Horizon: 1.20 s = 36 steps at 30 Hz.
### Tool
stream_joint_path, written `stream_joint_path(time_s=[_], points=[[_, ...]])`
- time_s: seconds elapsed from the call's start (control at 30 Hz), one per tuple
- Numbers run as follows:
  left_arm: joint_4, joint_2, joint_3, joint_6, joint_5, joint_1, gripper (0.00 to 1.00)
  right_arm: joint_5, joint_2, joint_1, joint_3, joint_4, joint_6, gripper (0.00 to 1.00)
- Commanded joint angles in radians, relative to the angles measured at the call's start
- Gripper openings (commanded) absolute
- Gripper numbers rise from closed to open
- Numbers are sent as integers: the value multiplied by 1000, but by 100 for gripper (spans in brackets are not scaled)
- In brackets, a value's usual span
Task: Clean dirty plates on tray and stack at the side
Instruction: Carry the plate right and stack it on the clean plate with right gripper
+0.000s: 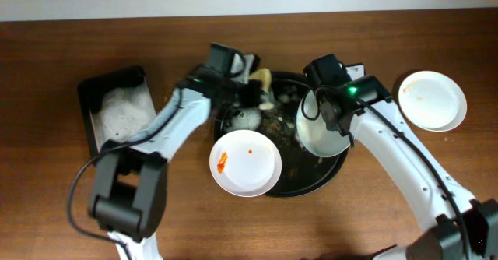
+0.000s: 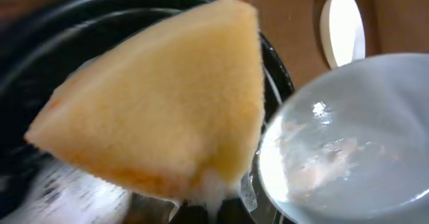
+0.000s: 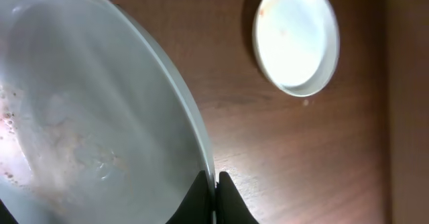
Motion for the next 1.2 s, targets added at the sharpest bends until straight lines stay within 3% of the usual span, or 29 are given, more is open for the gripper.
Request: stream_joint_path(time_s=[0.0, 0.3, 1.17], points=[[-94, -11, -5, 88, -35, 19, 0, 174, -19, 65, 18, -24, -10, 4], [-146, -6, -39, 148, -82, 18, 0, 546, -16, 289, 17, -63, -35, 4], [-149, -5, -42, 148, -82, 18, 0, 549, -15, 298, 17, -71, -40, 4]])
